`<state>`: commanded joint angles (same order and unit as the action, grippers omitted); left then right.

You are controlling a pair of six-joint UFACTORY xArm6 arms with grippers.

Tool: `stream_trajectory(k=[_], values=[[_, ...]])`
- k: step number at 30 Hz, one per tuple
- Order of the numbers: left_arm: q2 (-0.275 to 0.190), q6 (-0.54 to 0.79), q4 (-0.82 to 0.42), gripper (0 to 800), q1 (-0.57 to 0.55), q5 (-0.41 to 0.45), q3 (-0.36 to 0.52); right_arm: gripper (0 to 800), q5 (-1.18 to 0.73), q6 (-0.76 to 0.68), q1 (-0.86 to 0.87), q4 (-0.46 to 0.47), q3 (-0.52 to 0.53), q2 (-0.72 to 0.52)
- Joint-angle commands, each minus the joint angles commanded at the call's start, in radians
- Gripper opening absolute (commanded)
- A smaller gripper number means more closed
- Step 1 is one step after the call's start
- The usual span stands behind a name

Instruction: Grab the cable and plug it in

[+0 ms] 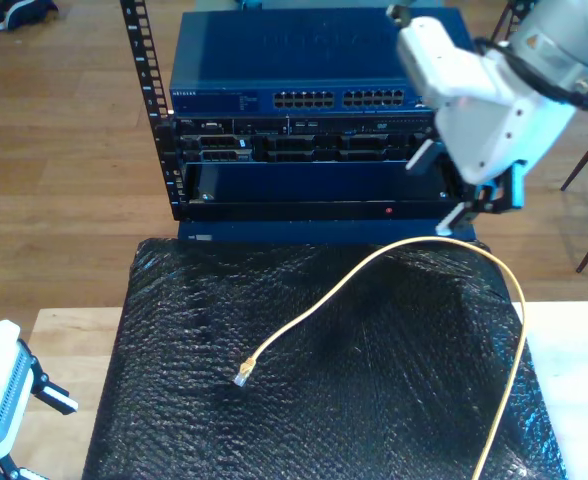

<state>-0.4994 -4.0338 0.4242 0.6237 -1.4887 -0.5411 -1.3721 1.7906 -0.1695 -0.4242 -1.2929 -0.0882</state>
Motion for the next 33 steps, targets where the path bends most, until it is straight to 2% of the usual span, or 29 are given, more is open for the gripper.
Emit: stream_trajectory(k=[6,15,18,21,24,27,33], values=[[0.0,0.002,0.0,800,0.0,0.002,0.0,800,0.0,0.049,-0.04,0.055,-0.068,0.069],[0.005,0.002,-0.002,800,0.0,0.003,0.0,800,0.0,0.066,-0.095,0.092,-0.083,0.075],[0.005,0.002,0.0,800,0.0,0.003,0.0,800,0.0,0.08,-0.152,0.169,-0.1,0.1],[0.005,0.003,-0.002,800,0.0,0.003,0.0,800,0.031,0.091,-0.227,0.284,-0.103,0.107],[0.011,0.005,-0.002,800,-0.002,0.003,0.0,800,0.058,0.087,-0.265,0.347,-0.098,0.11],[0.032,0.003,-0.002,800,-0.002,0.003,-0.002,800,0.066,0.087,-0.272,0.347,-0.1,0.123],[0.037,0.003,-0.002,800,-0.002,0.018,-0.002,800,0.068,0.083,-0.298,0.347,-0.114,0.176]])
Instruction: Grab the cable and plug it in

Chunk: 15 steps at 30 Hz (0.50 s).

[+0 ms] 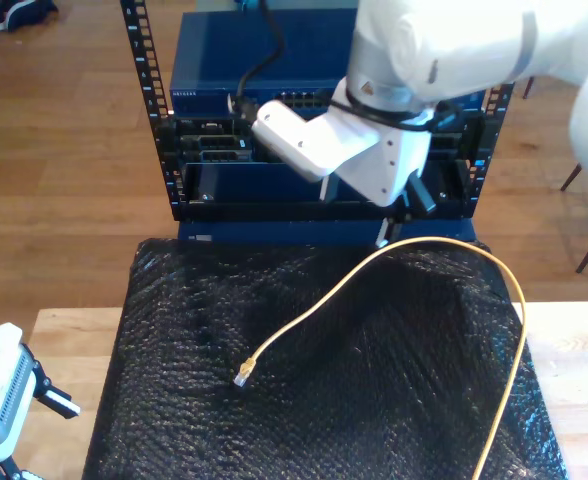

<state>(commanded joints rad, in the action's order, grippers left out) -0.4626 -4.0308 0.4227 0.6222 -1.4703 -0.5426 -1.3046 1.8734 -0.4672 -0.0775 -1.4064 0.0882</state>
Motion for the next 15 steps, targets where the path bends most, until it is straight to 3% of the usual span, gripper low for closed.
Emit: stream_trajectory(k=[15], values=[[0.026,-0.003,0.002,800,0.0,0.002,0.0,800,0.002,-0.064,-0.118,-0.068,-0.014,0.11]])
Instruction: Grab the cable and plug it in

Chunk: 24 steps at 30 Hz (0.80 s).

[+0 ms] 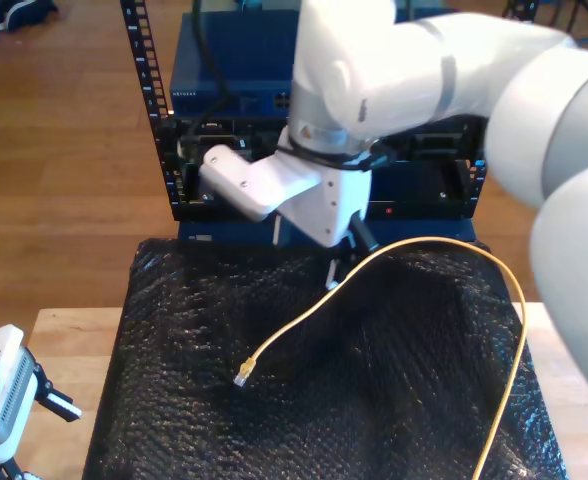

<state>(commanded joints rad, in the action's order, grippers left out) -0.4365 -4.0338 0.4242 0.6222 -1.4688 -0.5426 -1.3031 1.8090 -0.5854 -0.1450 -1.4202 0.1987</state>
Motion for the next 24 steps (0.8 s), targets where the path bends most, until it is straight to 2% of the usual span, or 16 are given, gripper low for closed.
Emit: stream_trajectory(k=[7,13,24], values=[[0.003,0.0,0.0,800,0.0,0.005,0.014,799,0.095,-0.002,-0.097,0.006,0.037,0.032],[0.003,0.002,0.0,800,0.0,0.063,0.032,797,0.104,-0.049,-0.103,0.008,0.04,0.064],[0.014,0.002,0.0,800,0.0,0.066,0.034,797,0.207,-0.048,-0.13,0.017,0.112,0.077]])
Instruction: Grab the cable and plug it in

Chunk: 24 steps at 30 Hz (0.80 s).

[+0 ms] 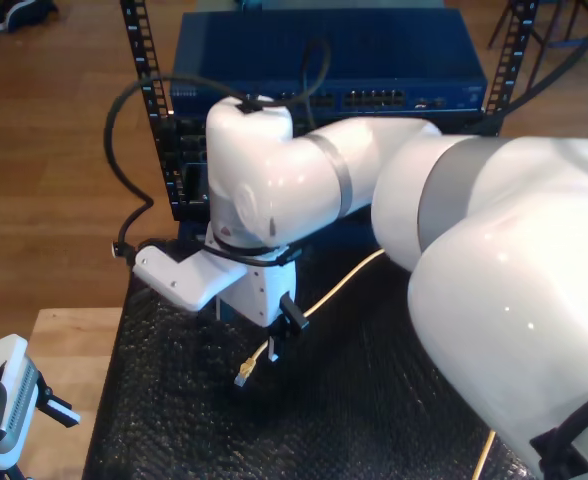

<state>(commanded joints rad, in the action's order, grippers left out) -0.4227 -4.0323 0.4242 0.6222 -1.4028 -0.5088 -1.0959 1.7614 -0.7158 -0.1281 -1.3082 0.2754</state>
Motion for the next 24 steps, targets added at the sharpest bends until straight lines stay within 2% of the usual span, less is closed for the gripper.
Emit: stream_trajectory(k=[15,24], values=[[0.005,-0.002,0.0,800,0.0,-0.002,0.0,796,0.121,-0.005,-0.009,0.037,0.089,0.015],[0.006,-0.005,0.0,800,0.0,-0.002,0.0,791,0.143,-0.005,-0.017,0.041,0.087,0.041]])
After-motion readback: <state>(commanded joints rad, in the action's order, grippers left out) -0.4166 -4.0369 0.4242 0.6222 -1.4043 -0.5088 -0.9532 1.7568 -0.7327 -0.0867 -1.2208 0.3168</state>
